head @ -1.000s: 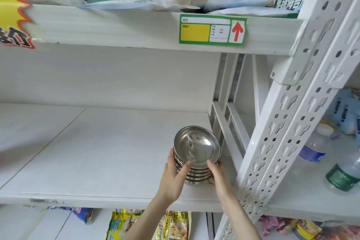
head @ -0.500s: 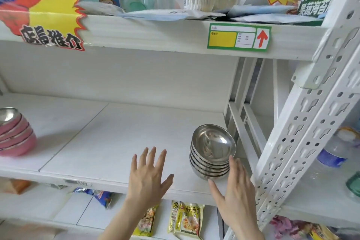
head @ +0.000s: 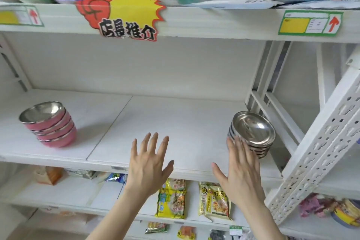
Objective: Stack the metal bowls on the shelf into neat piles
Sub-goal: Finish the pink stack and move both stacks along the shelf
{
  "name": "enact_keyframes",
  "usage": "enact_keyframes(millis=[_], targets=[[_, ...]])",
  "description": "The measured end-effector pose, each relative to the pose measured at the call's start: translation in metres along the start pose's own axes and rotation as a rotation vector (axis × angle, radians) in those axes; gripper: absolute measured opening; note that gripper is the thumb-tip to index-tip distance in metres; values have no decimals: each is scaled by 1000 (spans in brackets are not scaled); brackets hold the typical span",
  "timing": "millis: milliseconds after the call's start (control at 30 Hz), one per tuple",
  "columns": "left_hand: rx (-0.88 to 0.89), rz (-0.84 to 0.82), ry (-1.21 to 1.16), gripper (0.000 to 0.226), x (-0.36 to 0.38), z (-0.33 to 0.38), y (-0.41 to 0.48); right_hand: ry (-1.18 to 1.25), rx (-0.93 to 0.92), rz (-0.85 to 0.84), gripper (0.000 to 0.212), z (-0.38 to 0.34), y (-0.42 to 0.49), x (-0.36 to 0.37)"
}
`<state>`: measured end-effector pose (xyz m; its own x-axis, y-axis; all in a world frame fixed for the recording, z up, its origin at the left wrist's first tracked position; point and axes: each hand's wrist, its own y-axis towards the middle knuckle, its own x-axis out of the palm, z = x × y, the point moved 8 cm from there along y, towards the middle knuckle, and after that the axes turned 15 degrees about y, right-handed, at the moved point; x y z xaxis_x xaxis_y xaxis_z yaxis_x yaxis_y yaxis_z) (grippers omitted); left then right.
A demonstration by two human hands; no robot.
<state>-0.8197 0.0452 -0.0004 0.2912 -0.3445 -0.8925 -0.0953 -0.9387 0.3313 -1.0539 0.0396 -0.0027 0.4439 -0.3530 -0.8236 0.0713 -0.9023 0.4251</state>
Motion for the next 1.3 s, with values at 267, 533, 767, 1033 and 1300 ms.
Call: enact_keyframes(millis=[267,533,767,1033,1300], targets=[[-13,71,11,64,11,-97,-27,37,1,-14,77,-95,-6,50],[-19,77,47,63,39,-179,-21,85,-25,-13,76,-171,24,97],[-34,164,60,62,55,-250,-8,122,-47,-8,74,-240,57,141],[-2,203,24,61,78,-349,1,157,-27,5,74,-330,78,195],[27,190,-41,66,113,-465,7,422,44,-19,85,-434,99,252]])
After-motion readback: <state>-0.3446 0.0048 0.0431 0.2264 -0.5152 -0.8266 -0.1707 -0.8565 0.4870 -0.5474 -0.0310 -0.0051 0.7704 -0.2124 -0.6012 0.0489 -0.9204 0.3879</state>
